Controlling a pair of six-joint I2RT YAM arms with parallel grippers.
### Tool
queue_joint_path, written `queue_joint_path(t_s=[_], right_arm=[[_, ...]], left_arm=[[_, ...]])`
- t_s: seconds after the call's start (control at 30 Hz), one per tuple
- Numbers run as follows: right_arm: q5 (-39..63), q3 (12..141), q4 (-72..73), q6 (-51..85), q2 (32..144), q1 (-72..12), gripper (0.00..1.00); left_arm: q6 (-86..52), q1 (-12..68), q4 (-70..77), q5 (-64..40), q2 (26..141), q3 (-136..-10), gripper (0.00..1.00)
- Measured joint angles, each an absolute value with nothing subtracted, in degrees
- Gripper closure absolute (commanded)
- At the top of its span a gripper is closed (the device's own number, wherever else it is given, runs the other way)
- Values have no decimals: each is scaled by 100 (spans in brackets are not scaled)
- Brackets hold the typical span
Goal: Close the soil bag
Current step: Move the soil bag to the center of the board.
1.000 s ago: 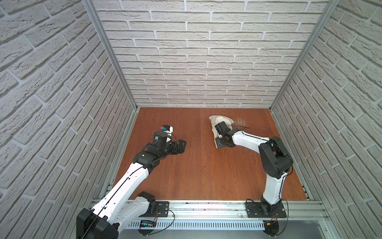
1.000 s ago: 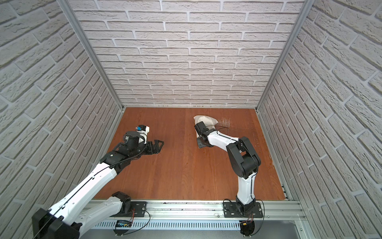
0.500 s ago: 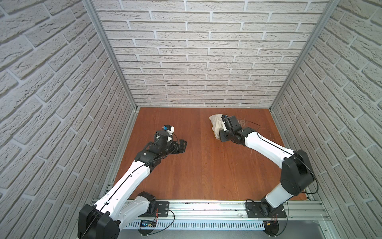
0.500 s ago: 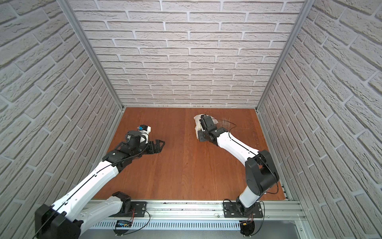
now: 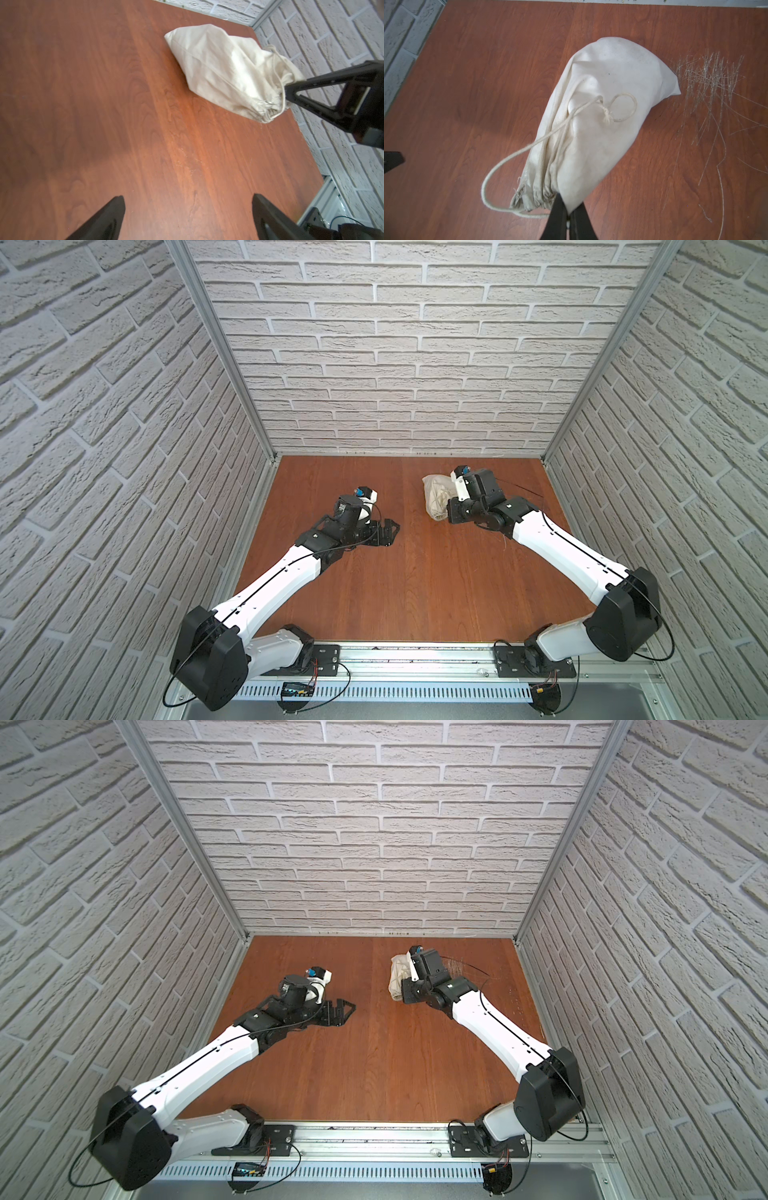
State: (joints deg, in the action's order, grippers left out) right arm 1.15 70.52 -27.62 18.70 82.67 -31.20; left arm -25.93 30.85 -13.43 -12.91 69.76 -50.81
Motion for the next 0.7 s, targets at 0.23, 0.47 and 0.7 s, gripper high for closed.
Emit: queue_joint_path(t_s=[0.23,0.47,0.7], right_arm=[[434,6971,-2792,2123,7922,-3260,97],[567,6818,-2845,2270,7616,-3341,97],[598,6783,-2912,2381,7542,-3428,97]], left_arm=[[-2438,3682,-1085,-1286,7520,-5354,2],[-2379,3828,-847,-1247,7778,-5745,2],[-2283,4051,-731,-1225,7953,-6069,2]])
